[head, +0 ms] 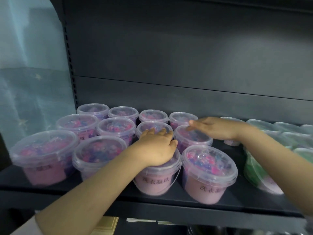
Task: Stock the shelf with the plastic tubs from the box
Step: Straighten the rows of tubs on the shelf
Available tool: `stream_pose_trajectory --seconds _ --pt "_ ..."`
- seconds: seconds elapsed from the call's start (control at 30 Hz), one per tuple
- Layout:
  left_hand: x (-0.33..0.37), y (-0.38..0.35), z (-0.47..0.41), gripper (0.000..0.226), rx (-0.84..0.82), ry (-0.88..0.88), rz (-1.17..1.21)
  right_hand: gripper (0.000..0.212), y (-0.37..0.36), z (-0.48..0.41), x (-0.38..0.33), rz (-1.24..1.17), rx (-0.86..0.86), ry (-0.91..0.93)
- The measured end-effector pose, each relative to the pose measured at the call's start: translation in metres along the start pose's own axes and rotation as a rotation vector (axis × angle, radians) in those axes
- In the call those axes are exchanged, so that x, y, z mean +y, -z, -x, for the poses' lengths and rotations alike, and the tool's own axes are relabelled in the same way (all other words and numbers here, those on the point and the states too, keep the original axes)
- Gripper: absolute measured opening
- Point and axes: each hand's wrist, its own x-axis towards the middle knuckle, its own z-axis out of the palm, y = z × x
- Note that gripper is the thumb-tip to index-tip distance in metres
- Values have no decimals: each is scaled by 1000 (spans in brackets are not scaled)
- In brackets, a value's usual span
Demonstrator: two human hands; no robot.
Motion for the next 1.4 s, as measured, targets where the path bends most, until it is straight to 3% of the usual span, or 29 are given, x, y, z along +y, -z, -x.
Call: stream_pose_trajectory --seconds 0.2,0.33,0.47,0.63,0.8,0.9,0.97,1.13,1.3,1.4 --pt "3 2 3 57 -7 17 15 53 -13 18 -20 -24 59 -71" --pt "2 3 3 57 -20 5 24 43 -9 61 -27 45 193 15" --pt "0 3 4 57 -15 5 38 30 -19 118 -32 70 136 77" --pt "3 7 13 56 6 8 65 35 -40 129 -32 -25 171 57" --pt "3 13 22 70 101 -3 337 44 -36 136 -33 -86 191 4" --pt "-4 20 19 72 239 -114 649 45 -17 154 -17 -57 333 -71" --pt "-3 28 17 69 293 -162 718 38 -4 169 6 -8 385 -155" --pt "40 28 21 50 183 -243 465 53 0 186 67 233 196 -434" --pt "97 17 10 54 10 -195 172 55 -1 191 93 128 239 -360" --pt "104 7 -15 38 5 -113 65 54 -3 191 101 152 277 -299"
